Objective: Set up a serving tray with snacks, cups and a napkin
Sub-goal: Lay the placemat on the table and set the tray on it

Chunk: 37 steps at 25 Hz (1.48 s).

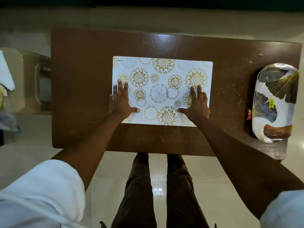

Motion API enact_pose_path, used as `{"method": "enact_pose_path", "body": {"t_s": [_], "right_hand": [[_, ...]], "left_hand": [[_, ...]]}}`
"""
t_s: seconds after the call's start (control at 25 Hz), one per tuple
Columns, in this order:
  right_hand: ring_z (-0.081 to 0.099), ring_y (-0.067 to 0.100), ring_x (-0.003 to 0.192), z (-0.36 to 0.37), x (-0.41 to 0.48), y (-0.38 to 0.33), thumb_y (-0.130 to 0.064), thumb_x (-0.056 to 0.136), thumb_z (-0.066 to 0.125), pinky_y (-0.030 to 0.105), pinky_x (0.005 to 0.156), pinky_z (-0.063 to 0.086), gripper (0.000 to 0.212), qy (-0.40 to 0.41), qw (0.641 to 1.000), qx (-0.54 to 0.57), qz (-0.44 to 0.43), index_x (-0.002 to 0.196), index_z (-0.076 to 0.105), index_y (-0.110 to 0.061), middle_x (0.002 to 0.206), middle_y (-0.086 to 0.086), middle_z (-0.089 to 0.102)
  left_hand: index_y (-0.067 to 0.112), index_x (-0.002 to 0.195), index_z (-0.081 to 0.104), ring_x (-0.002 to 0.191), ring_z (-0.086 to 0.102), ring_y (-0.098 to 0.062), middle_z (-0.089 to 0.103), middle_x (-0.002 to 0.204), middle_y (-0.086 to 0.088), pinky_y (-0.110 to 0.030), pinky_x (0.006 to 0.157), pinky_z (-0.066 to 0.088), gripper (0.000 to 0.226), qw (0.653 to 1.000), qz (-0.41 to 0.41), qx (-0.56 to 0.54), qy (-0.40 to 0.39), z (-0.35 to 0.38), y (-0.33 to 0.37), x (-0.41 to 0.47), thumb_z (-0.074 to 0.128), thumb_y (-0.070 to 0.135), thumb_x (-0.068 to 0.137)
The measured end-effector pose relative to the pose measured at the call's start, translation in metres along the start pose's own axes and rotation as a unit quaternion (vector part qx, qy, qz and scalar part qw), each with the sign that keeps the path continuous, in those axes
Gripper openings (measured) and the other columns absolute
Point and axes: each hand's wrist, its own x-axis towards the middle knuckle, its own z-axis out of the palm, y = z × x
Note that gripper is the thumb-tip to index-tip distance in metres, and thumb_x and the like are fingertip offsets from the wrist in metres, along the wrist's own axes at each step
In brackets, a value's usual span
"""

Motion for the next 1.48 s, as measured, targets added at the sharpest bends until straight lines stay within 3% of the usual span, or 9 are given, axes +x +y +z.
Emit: {"method": "enact_pose_path", "body": {"t_s": [1.0, 1.24, 1.4, 1.48], "right_hand": [[0.003, 0.031, 0.160, 0.000, 0.007, 0.006, -0.071, 0.077, 0.073, 0.061, 0.111, 0.042, 0.120, -0.010, 1.000, 0.003, -0.006, 0.165, 0.003, -0.030, 0.174, -0.004, -0.006], [0.021, 0.032, 0.157, -0.041, 0.018, 0.025, -0.074, 0.081, 0.066, 0.064, 0.109, 0.043, 0.107, 0.048, 0.994, 0.095, 0.007, 0.164, 0.014, -0.029, 0.172, -0.002, 0.015], [0.029, 0.033, 0.153, -0.077, 0.019, 0.093, -0.070, 0.078, 0.071, 0.059, 0.110, 0.042, 0.107, 0.129, 0.967, 0.192, 0.104, 0.162, 0.022, -0.025, 0.169, 0.001, 0.025], [0.034, 0.034, 0.151, -0.084, 0.014, 0.132, -0.060, 0.083, 0.072, 0.055, 0.114, 0.039, 0.095, 0.171, 0.936, 0.260, 0.161, 0.160, 0.031, -0.021, 0.165, 0.005, 0.034]], "left_hand": [[0.013, 0.164, -0.008, 0.160, -0.010, -0.036, -0.019, 0.171, -0.015, -0.058, 0.128, 0.014, 0.143, 0.999, -0.018, 0.034, -0.013, -0.001, 0.010, 0.004, 0.078, 0.074, 0.067], [0.001, 0.163, 0.000, 0.161, -0.005, -0.037, -0.009, 0.171, -0.021, -0.051, 0.130, 0.010, 0.125, 0.998, 0.057, 0.026, 0.028, -0.070, 0.085, 0.038, 0.068, 0.067, 0.082], [0.000, 0.163, 0.006, 0.161, -0.002, -0.036, -0.003, 0.172, -0.021, -0.046, 0.131, 0.004, 0.116, 0.989, 0.142, 0.003, 0.049, -0.117, 0.201, 0.076, 0.070, 0.058, 0.087], [0.004, 0.163, 0.010, 0.161, 0.004, -0.034, 0.003, 0.172, -0.017, -0.046, 0.131, 0.010, 0.113, 0.983, 0.177, -0.009, 0.046, -0.127, 0.260, 0.086, 0.072, 0.057, 0.085]]}}
